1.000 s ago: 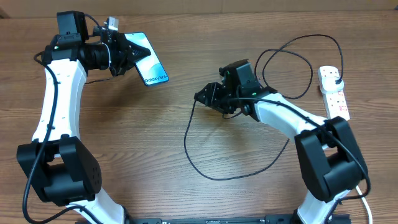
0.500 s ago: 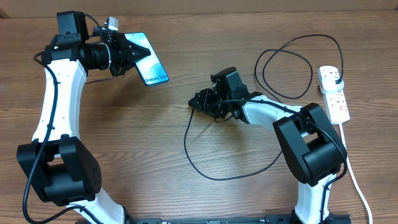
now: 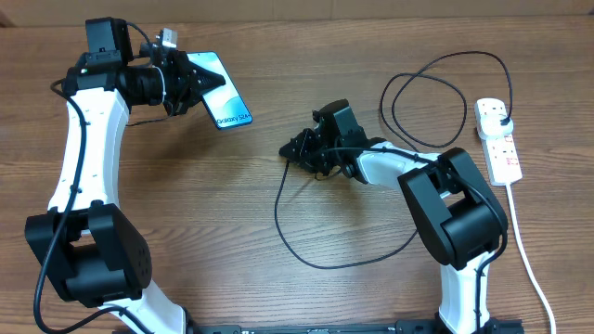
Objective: Plug charger to phone and switch on socket
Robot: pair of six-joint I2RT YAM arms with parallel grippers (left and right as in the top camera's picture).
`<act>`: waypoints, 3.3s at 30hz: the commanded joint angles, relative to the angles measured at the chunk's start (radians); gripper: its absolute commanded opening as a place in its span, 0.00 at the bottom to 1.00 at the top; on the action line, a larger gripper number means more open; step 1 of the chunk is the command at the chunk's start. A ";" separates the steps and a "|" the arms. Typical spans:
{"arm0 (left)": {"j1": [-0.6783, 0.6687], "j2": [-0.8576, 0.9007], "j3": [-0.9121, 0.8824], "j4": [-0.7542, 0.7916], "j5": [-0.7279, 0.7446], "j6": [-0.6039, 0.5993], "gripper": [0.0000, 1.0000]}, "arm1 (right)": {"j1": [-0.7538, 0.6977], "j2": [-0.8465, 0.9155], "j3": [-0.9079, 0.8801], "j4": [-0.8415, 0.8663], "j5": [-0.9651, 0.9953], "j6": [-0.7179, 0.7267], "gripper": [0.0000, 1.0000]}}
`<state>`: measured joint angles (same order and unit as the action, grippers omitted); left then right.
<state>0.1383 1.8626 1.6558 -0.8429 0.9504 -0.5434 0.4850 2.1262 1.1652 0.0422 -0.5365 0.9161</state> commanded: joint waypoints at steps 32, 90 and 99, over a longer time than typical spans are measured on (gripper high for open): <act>-0.013 -0.032 0.011 0.199 0.433 0.029 0.04 | -0.039 -0.700 -0.098 -0.232 -0.348 -0.180 0.04; -0.133 -0.032 0.011 0.386 0.563 -0.137 0.04 | 0.086 -0.701 -0.098 -0.041 -0.225 -0.077 0.04; -0.156 -0.032 0.011 0.383 0.562 -0.137 0.04 | 0.086 -0.701 -0.098 -0.016 -0.194 -0.051 0.04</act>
<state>0.0032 1.8626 1.6554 -0.4618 1.4555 -0.6998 0.5720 1.4464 1.0729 0.0040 -0.7853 0.8455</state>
